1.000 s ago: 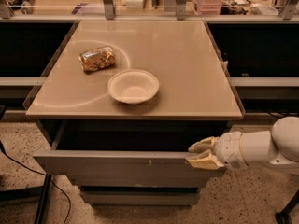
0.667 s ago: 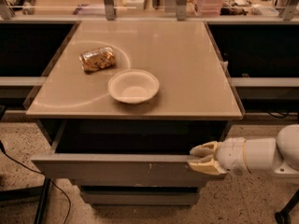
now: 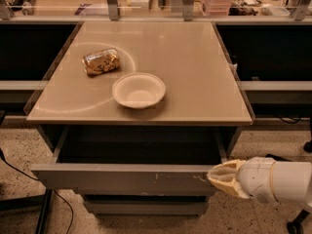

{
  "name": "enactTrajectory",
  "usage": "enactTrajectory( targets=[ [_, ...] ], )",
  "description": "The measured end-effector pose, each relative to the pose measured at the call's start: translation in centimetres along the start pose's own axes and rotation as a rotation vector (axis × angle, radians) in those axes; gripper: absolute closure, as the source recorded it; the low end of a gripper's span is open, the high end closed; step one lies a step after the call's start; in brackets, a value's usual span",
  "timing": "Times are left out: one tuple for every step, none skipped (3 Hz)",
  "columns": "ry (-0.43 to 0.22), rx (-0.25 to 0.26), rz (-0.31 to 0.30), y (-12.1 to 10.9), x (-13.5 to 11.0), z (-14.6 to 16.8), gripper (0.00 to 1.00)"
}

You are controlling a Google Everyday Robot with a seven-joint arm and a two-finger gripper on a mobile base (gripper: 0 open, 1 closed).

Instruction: Open top drawer

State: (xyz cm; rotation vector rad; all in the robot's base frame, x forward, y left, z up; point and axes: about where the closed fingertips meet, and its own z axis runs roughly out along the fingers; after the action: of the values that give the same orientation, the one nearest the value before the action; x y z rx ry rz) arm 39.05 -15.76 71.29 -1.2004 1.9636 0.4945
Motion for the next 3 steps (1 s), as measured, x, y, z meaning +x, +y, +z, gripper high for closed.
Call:
enactTrajectory(
  targets=[
    [-0.004, -0.004, 0.004, -0.11, 0.15, 0.63, 0.83],
    [-0.004, -0.004, 0.004, -0.11, 0.15, 0.63, 0.81],
    [-0.004, -0.004, 0.004, -0.11, 0.15, 0.63, 0.58]
  ],
)
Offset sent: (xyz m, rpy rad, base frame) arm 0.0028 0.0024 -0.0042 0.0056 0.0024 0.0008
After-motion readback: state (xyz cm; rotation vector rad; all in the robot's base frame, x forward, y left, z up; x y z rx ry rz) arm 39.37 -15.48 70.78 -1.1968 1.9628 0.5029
